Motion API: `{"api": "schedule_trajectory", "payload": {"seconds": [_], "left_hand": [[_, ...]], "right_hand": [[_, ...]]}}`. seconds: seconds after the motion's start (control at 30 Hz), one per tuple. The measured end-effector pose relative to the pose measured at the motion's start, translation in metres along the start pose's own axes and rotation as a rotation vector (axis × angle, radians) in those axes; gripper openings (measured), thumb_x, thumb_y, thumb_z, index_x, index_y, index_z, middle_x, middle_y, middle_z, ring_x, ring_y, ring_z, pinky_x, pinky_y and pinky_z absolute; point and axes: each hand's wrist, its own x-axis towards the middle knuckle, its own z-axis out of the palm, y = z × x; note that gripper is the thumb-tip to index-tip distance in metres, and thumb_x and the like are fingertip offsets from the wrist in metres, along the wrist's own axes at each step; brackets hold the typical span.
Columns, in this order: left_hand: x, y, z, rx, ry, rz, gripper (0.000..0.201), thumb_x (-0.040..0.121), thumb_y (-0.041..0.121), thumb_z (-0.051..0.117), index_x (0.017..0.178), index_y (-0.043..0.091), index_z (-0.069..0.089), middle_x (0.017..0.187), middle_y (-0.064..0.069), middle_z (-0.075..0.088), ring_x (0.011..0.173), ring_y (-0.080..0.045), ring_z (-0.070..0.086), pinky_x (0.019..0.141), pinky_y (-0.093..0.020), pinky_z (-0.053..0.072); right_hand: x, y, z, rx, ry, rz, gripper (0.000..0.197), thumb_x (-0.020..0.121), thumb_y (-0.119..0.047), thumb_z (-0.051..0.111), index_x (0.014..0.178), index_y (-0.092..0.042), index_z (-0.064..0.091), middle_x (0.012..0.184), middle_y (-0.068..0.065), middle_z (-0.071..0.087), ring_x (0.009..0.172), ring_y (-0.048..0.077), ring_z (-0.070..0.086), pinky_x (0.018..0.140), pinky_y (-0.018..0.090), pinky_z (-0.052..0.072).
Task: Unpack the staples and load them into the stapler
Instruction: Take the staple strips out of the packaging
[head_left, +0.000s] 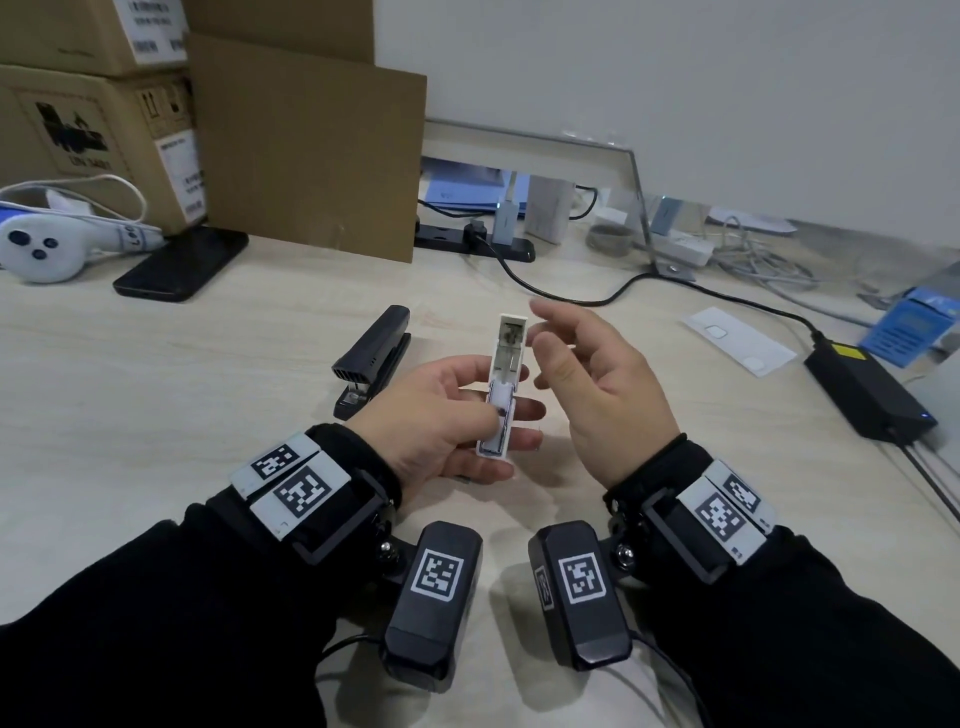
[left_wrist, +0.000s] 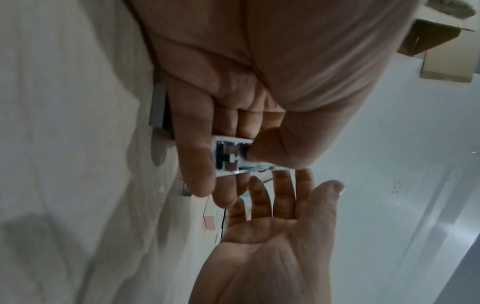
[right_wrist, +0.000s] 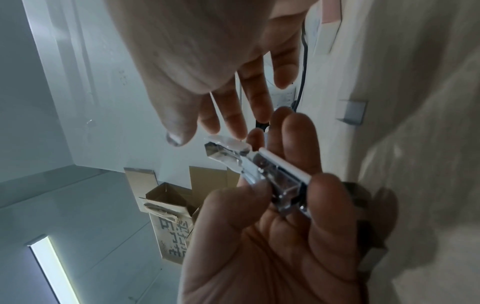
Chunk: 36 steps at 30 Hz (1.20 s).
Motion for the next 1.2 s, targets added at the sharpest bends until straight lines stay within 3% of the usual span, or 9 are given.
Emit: {"api": "schedule_trajectory", "payload": {"seconds": [0.17,0.33,0.43,0.53,0.63,0.77,0.93,1.07,1.2], "left_hand": [[0.0,-0.002,-0.002,0.034,-0.027,0.028,0.046,0.089,-0.014,0.053,0.125,0.014,0.063,0.111,-0.019,0.076,0.1,-0.034,0.075,0.064,-0.036,0.061],[0.001,-0.001,-0.004,-0.059,-0.021,0.05,0.041,0.09,-0.011,0.053,0.122,0.011,0.067,0.1,-0.014,0.077,0.096,-0.034,0.076,0.065,-0.034,0.061],[0.003,0.003,-0.007,-0.228,0.002,0.032,0.048,0.084,-0.001,0.042,0.127,0.003,0.063,0.116,-0.027,0.072,0.091,-0.032,0.073,0.076,-0.039,0.061],[0.004,0.003,-0.007,-0.304,0.056,0.033,0.053,0.079,0.017,0.06,0.13,0.004,0.059,0.131,-0.027,0.065,0.107,-0.039,0.068,0.082,-0.042,0.06],[0.005,-0.001,-0.007,-0.276,0.078,0.067,0.05,0.079,0.01,0.072,0.128,0.01,0.06,0.116,-0.021,0.072,0.106,-0.041,0.067,0.085,-0.045,0.059],[0.004,-0.001,-0.008,-0.235,0.067,0.122,0.056,0.079,-0.006,0.07,0.13,0.015,0.059,0.099,-0.016,0.075,0.098,-0.036,0.074,0.087,-0.045,0.06],[0.002,0.004,-0.006,-0.228,0.055,0.119,0.06,0.086,-0.014,0.06,0.135,0.02,0.056,0.094,-0.02,0.073,0.096,-0.036,0.075,0.074,-0.037,0.062],[-0.001,0.004,-0.005,-0.244,0.059,0.112,0.063,0.086,-0.014,0.059,0.137,0.022,0.055,0.107,-0.027,0.073,0.098,-0.037,0.075,0.067,-0.034,0.061],[-0.002,0.005,-0.002,-0.283,0.061,0.112,0.06,0.084,-0.002,0.068,0.137,0.022,0.054,0.121,-0.027,0.07,0.108,-0.04,0.071,0.076,-0.037,0.062]], "right_hand": [[-0.002,-0.005,0.001,0.037,-0.02,-0.09,0.014,0.093,-0.028,0.059,0.104,-0.034,0.066,0.096,-0.006,0.069,0.083,0.012,0.063,0.075,0.029,0.054],[-0.005,-0.009,0.002,0.035,-0.061,-0.131,0.005,0.088,-0.015,0.067,0.089,-0.019,0.069,0.091,-0.002,0.073,0.085,0.017,0.068,0.072,0.031,0.055],[-0.004,-0.007,0.002,-0.011,-0.08,-0.162,0.01,0.081,-0.009,0.07,0.083,-0.018,0.068,0.096,-0.005,0.075,0.09,0.017,0.068,0.077,0.033,0.053],[-0.004,-0.005,0.003,-0.079,-0.145,-0.186,0.016,0.077,-0.01,0.07,0.084,-0.024,0.065,0.104,-0.006,0.074,0.096,0.013,0.066,0.079,0.028,0.05],[-0.003,-0.003,0.001,-0.109,-0.179,-0.165,0.021,0.077,-0.006,0.069,0.086,-0.024,0.065,0.105,-0.008,0.074,0.1,0.012,0.065,0.079,0.023,0.046],[-0.002,-0.002,0.0,-0.123,-0.177,-0.179,0.018,0.076,-0.009,0.071,0.088,-0.021,0.064,0.111,-0.01,0.071,0.104,0.007,0.063,0.079,0.02,0.043],[-0.002,0.002,0.001,-0.212,-0.174,-0.178,0.014,0.073,-0.02,0.072,0.085,-0.022,0.066,0.122,-0.011,0.067,0.12,0.002,0.055,0.088,0.013,0.036],[-0.003,-0.002,0.001,-0.229,-0.195,-0.182,0.016,0.072,-0.016,0.075,0.086,-0.016,0.066,0.115,-0.009,0.071,0.112,-0.009,0.055,0.089,0.006,0.031],[-0.003,-0.005,0.0,-0.186,-0.177,-0.16,0.025,0.075,-0.009,0.08,0.089,-0.018,0.062,0.114,-0.007,0.071,0.098,0.003,0.06,0.083,0.005,0.034]]}}
